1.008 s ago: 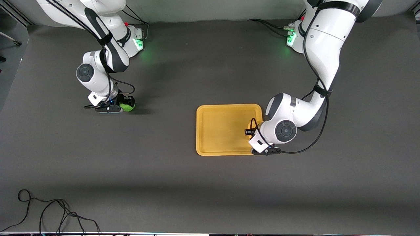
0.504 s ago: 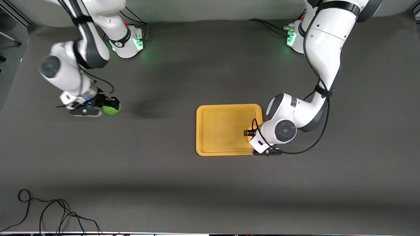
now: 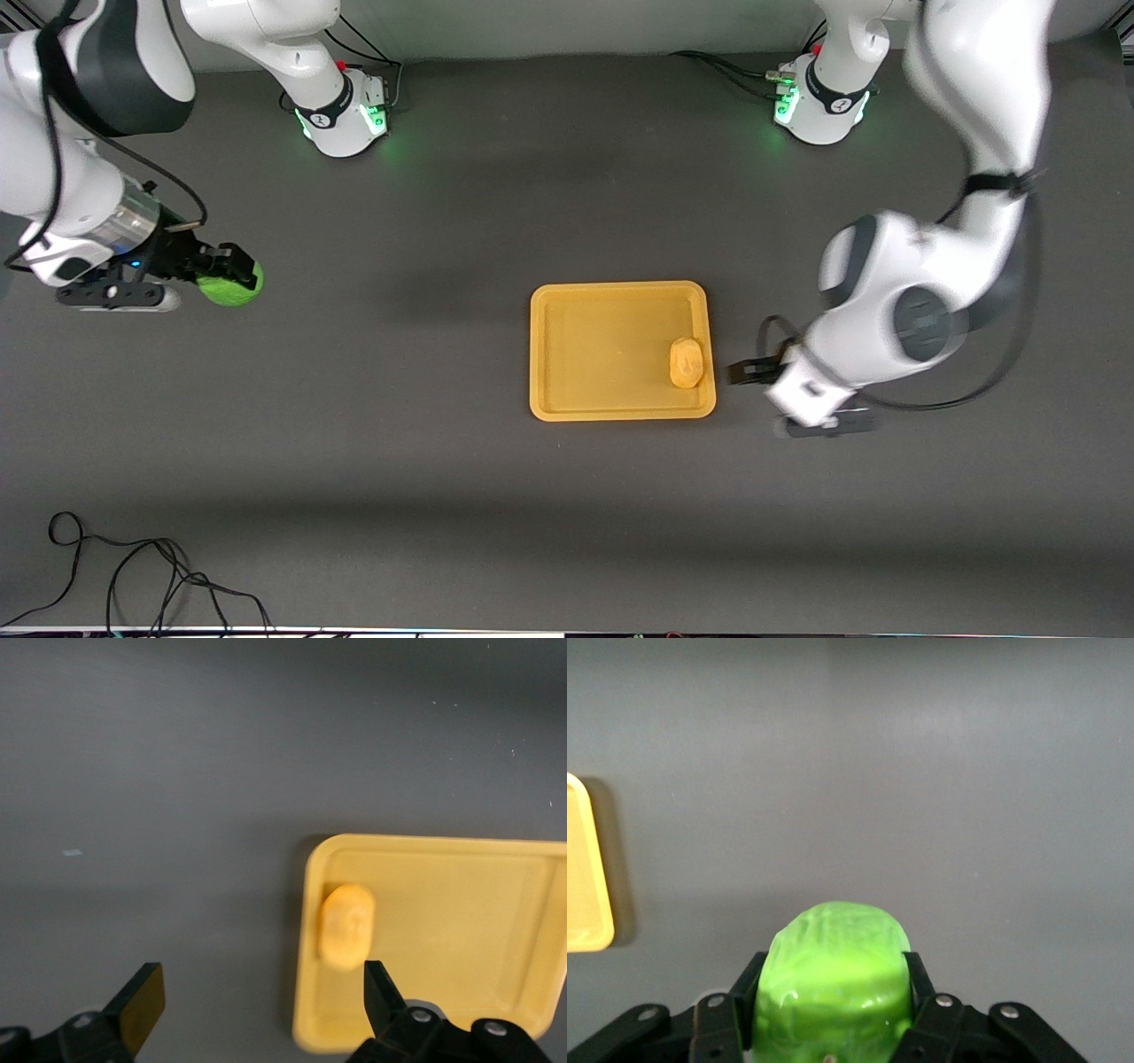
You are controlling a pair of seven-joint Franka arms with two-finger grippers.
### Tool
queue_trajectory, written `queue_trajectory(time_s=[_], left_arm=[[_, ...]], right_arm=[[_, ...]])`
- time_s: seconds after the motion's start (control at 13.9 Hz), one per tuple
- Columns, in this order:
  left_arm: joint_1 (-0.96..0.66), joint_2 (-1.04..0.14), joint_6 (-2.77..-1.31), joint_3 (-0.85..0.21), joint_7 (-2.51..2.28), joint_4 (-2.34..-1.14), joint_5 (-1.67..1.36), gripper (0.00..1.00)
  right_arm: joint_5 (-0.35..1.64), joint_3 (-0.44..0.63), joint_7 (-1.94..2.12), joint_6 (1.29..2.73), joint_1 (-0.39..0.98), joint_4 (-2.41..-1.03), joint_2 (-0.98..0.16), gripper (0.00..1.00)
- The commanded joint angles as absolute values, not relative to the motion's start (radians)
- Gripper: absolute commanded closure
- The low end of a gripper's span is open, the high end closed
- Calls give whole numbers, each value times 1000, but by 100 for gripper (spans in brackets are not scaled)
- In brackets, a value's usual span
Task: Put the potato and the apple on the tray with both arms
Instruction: 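Carry the green apple toward the tray with the right gripper while the left gripper withdraws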
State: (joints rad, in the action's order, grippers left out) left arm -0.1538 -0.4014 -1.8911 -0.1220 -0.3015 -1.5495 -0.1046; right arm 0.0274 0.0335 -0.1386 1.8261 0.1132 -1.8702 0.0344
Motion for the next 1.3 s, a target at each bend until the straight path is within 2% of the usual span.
queue_trajectory(time_s=[0.0,0.22,0.72,0.86,1.08,1.22], left_arm=[[-82,-280,-1789,-124,-166,-1601,-48,0],[-6,-183,-1749,-126,-45,-1650,24,0],[95,-25,-1672,-124,132,-1752,35,1],[118,-11,-1683,-126,152,-1737,46,1],[140,-29,-1660,-126,231,-1646,43,0],[144,-38,-1657,-126,262,-1638,35,0]], right_arm=[[31,38,-120,1792,118,-1665,-121,52],[38,22,-141,1790,149,-1499,-245,52],[31,21,-587,1790,471,-1209,-517,52],[29,21,-728,1795,587,-1125,-601,52],[25,25,-954,1825,750,-967,-782,52],[18,29,-1032,1912,816,-943,-860,52]])
